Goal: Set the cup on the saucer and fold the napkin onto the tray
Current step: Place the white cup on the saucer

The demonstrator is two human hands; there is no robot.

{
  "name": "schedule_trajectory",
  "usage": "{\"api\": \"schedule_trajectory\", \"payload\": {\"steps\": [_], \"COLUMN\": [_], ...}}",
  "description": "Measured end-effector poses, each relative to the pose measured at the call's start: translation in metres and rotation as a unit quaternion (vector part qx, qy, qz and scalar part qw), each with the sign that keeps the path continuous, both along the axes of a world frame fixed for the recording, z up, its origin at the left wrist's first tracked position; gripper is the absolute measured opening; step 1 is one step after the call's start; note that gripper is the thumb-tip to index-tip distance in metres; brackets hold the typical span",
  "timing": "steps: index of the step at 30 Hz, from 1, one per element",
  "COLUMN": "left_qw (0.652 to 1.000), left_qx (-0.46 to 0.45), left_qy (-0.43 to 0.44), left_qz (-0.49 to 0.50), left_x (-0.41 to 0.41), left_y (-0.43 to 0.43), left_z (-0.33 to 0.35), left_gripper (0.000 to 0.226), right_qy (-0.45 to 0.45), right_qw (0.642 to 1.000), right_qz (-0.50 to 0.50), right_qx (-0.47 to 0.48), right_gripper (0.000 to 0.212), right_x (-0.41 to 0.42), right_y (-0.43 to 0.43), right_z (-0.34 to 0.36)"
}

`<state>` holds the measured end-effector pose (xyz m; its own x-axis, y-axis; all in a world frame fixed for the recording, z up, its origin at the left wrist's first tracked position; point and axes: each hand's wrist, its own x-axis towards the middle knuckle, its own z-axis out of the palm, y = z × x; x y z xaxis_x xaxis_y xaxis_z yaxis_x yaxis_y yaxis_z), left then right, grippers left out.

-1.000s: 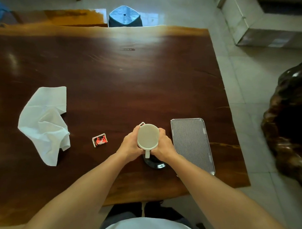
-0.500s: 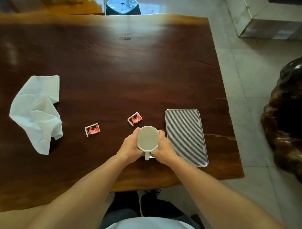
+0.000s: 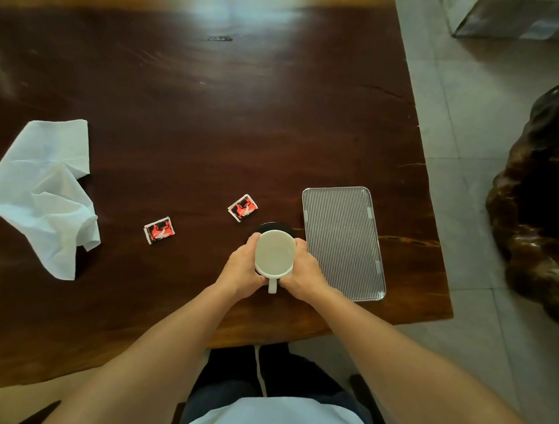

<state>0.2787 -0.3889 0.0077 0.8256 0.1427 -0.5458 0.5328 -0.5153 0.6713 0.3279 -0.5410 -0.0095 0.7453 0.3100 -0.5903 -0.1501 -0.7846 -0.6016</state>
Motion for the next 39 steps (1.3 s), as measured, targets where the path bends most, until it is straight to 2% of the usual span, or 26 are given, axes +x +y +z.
{"api": "schedule_trajectory", "payload": {"steps": [11,17,28,34,39], "left_qw": [0.999,0.999,0.999,0.999,0.997], "left_qx": [0.004,0.014,0.025,0.015,0.032], "left_qy": [-0.020,-0.013,0.028,0.032,0.072], "left_qz": [0.026,0.032,0.020,0.030,0.017], "left_x": [-0.003,-0.001,0.002,0.000,0.000], "left_y": [-0.005,-0.005,-0.004,-0.005,-0.004], "left_z": [-0.013,-0.017,-0.023,-0.022,-0.015], "left_gripper": [0.079,0.087,0.097,0.095,0.107], "right_qy": [0.000,-0.004,0.006,0.012,0.021], "right_qw": [1.000,1.000,1.000,0.999,0.999], "right_qz": [-0.002,0.003,0.012,0.021,0.001], "right_qx": [-0.021,-0.026,-0.017,-0.020,-0.038], "right_gripper": [0.071,0.069,0.076,0.091,0.104], "right_x": [0.001,0.004,0.007,0.007,0.006], "right_y": [0.002,0.002,0.000,-0.001,0.001], "right_z": [-0.013,-0.015,-0.014,-0.012,-0.007]}}
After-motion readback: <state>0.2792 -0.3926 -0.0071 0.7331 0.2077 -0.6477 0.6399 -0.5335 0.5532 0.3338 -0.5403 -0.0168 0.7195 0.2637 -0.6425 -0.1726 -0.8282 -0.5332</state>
